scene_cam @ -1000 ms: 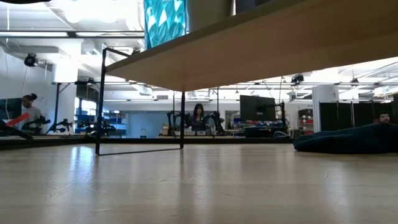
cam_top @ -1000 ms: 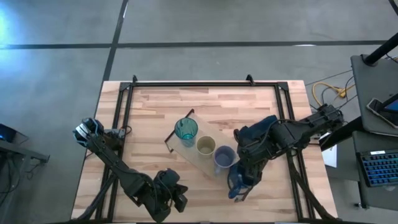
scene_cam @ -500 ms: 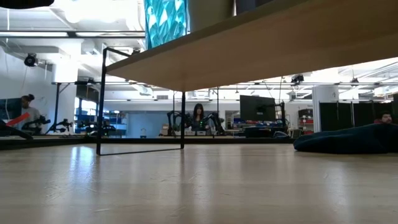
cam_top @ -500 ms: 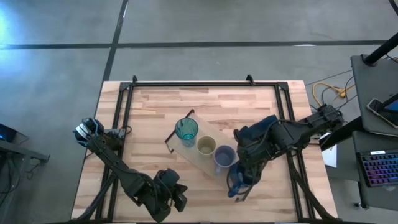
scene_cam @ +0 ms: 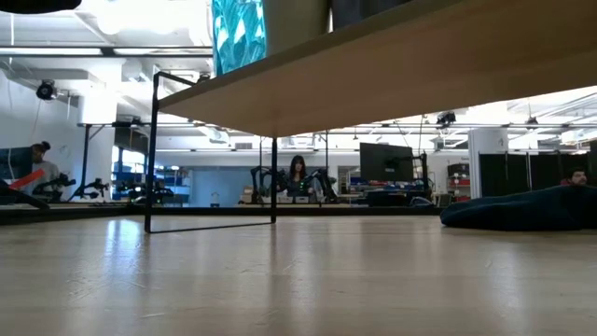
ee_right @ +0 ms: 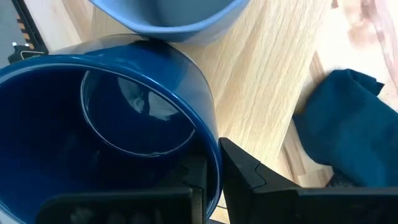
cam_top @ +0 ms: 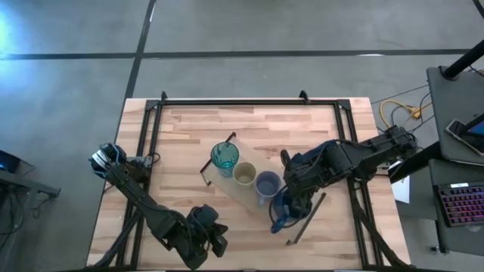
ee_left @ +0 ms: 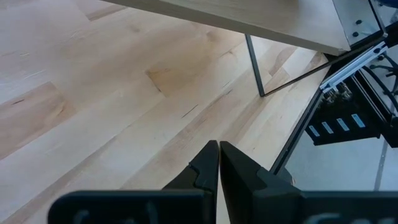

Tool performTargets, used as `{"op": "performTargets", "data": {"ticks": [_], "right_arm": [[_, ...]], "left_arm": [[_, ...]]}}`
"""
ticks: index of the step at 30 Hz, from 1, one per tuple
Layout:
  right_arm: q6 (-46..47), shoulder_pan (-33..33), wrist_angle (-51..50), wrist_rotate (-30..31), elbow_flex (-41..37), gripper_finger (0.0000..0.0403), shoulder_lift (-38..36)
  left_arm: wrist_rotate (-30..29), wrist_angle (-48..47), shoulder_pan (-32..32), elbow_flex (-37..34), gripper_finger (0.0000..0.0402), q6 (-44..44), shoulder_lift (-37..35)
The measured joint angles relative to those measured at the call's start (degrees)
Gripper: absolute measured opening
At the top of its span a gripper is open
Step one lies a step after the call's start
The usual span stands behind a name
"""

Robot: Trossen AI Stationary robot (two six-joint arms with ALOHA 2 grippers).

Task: Stack small to large cups/mugs on shelf
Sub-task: Put the dark blue mug on the shelf

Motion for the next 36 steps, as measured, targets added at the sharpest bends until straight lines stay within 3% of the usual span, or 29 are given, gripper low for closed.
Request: {"op": "performTargets", "data": {"ticks": [22,36], "right_arm": [[0.0,0.2,-1.1,-2.9,-1.8,0.0020,0.2],[0.5,0.2,-0.9,-3.0,-2.1,0.0070,0.1]], "left_arm": [[0.2,0.0,0.0,0.0,0.0000,0.0,0.0],[0.2,0.0,0.0,0.0,0.0000,0.0,0.0]]}}
